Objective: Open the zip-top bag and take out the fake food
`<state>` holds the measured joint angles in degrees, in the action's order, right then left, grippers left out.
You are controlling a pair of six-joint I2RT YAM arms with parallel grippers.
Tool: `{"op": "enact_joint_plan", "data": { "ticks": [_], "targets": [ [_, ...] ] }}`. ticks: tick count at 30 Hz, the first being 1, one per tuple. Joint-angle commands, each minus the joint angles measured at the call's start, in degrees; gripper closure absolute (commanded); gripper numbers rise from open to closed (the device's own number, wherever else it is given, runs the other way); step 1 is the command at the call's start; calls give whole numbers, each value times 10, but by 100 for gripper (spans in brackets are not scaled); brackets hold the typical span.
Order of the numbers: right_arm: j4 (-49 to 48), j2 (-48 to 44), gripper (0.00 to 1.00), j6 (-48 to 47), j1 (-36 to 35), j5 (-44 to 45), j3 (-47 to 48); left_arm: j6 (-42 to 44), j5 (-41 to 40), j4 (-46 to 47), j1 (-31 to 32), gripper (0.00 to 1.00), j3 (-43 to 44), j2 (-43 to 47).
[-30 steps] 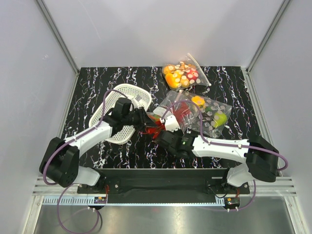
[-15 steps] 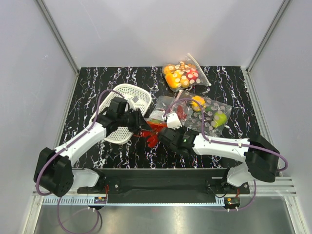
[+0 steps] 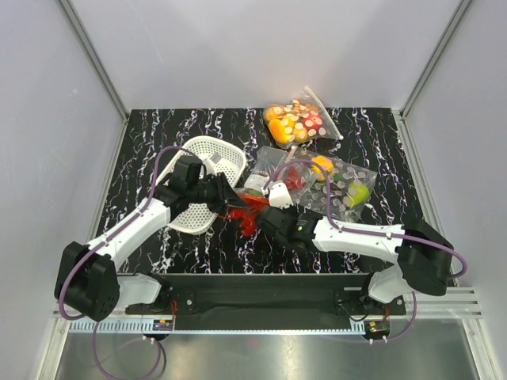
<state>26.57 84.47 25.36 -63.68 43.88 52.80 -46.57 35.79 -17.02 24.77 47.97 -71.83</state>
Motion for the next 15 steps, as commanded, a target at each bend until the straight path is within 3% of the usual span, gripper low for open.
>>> {"op": "enact_joint_plan", "data": {
  "ticks": [1,15],
  "targets": [
    [-8,9,100,12,4,17,7,-7,76,14,-1,100,16,8],
    [31,27,100,13,13,70,53,59,125,-118,-1,100,-21,63]
  ]
}}
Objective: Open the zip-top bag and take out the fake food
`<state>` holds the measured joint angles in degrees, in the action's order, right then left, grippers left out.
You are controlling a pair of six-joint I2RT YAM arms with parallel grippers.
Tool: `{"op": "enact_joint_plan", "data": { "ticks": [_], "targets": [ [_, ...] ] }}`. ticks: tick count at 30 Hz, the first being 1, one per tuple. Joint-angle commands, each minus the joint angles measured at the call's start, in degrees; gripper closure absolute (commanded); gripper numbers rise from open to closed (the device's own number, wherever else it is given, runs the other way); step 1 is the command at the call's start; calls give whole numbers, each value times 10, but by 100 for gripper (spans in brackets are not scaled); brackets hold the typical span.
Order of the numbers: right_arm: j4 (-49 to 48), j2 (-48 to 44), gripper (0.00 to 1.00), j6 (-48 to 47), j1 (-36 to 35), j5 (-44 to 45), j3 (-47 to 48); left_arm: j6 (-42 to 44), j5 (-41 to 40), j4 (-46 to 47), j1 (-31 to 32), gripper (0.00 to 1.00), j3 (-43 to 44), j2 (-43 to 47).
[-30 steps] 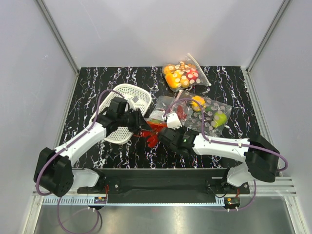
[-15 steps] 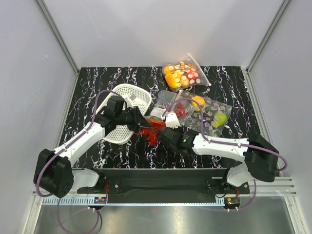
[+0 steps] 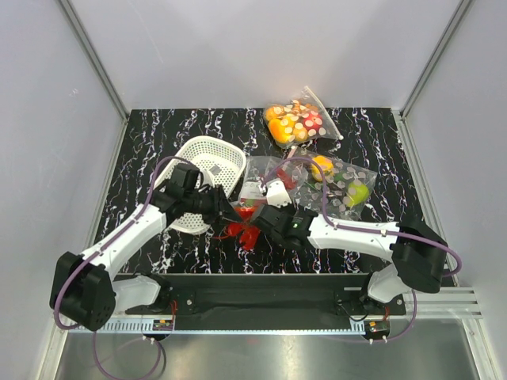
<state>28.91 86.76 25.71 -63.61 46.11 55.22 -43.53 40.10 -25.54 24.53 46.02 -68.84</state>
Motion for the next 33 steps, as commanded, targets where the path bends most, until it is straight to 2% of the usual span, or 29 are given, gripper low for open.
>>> {"op": "enact_joint_plan", "data": {
  "ticks": [1,14,23,29,31,33],
  "targets": [
    [9,5,100,8,16,50,30,32,82,-47,1,100,-6,38],
    [16,-3,100,-4,26,40,34,63,76,-81,4,100,-17,50],
    [14,-1,100,-8,31,38,54,107,70,-124,29,100,-24,44],
    [-17,-3,100,-31,28,-10,62,114,65,-115,49,100,6,20],
    [-23,-14,85,-38,27,-27,56,121,58,-114,52,100,12,12],
    [-22,-27,57,-44,26,-41,50,132,53,-115,53,100,15,-1]
  ]
}}
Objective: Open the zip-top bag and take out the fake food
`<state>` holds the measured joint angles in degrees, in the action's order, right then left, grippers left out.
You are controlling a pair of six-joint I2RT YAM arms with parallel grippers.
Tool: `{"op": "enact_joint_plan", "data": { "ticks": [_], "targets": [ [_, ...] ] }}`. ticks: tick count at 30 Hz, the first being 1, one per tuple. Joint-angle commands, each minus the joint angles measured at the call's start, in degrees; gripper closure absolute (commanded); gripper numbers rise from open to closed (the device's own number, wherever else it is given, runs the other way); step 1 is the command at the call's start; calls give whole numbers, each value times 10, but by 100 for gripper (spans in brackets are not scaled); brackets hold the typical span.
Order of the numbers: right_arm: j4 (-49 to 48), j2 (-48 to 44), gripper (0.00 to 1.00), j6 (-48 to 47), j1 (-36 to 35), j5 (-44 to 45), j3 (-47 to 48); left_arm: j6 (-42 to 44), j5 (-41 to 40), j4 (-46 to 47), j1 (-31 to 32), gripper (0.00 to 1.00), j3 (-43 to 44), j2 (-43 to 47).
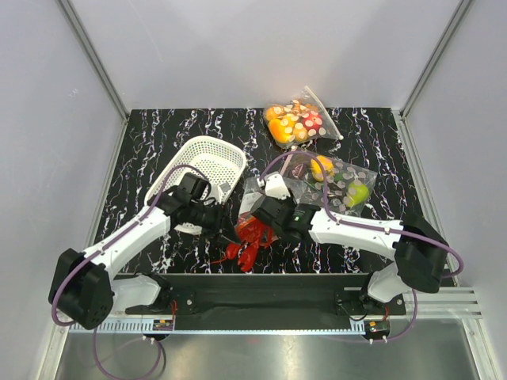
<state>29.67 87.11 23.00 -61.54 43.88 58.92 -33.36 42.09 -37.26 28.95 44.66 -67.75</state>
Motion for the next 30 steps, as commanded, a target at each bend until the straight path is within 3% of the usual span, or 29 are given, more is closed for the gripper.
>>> {"op": "enact_joint_plan", "data": {
  "ticks": [1,6,11,19,30],
  "targets": [
    [-27,-49,51,-21,5,-25,8,33,31,2,8,100,28,-14],
    [-36,-130,30,-41,5,-76,-7,51,10,-8,9,100,31,-20],
    [-106,-170,17,-95,6,-122,-13,70,-19,-30,15,100,44,-16],
    [-153,-106,15,-134,19,-208,6,90,-25,-41,21,100,41,-8],
    [-143,-87,16,-81,53,-346,-24,108,-52,-56,22,100,43,7]
  ]
}}
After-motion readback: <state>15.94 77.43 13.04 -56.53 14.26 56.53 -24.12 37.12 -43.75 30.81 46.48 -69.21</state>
